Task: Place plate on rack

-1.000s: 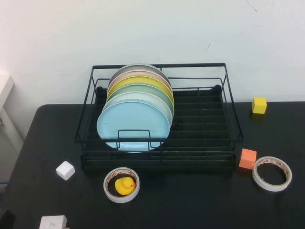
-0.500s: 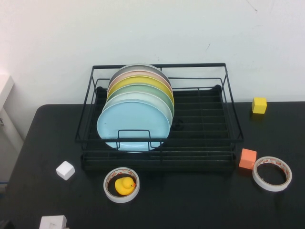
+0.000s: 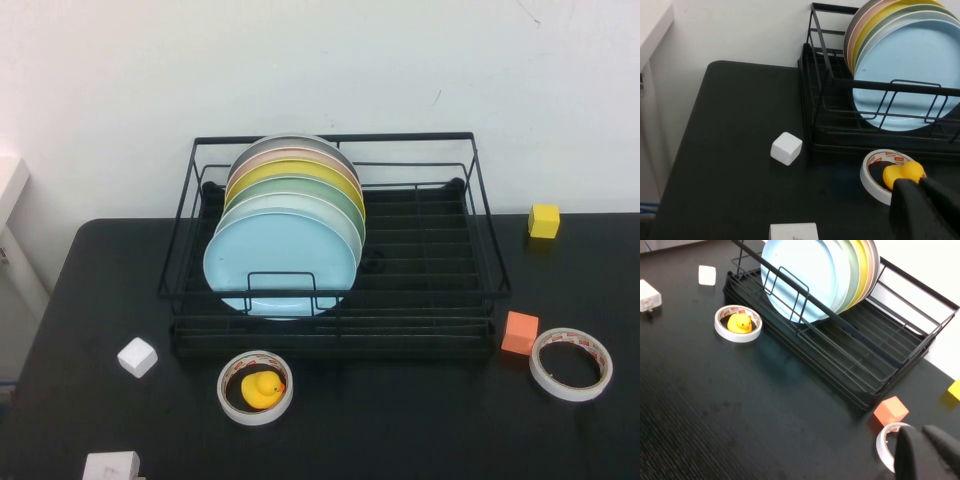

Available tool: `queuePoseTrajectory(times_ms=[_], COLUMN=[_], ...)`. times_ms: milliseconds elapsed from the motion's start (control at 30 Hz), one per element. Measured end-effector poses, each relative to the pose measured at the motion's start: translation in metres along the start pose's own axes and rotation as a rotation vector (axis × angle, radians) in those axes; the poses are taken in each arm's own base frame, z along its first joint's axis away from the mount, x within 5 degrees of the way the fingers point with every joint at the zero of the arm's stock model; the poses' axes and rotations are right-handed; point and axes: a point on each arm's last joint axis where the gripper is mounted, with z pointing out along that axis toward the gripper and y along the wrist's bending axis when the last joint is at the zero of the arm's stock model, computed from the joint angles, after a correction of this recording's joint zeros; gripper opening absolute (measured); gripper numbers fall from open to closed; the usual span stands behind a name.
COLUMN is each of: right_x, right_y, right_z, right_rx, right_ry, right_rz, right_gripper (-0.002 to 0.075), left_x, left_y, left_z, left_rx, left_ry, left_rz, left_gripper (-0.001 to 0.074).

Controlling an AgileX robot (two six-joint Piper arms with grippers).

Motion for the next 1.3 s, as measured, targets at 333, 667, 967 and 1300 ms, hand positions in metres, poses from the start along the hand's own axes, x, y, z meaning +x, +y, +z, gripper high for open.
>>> queuePoseTrajectory(times_ms=[333,667,967,1300], right_x=[0.0000,0.0000,0.0000,0.0000], right_y=[0.0000,0.0000,0.0000,0.0000], right_z=[0.0000,0.0000,0.0000,0.0000], right_rx=[0.000,0.000,0.000,0.000], right_ry=[0.000,0.000,0.000,0.000], right_rz=[0.018,0.021,0.021,0.021], right_gripper=[0.0002,0.0002,0.0001,0.0001], left_x=[0.0001,0.0001,0.0001,0.0001], left_y=[0.0001,0.0005,0.0006,0.0006], left_z=[0.0000,0.0000,0.0000,0.0000], left_rx=[-0.002,-0.006,-0.007,-0.007], left_ry=[0.001,0.001,0.001,0.001], left_rz=[-0.004,0.008,0.039,0.039], left_gripper=[-0.0002,-0.0002,-0.0002,-0.0002])
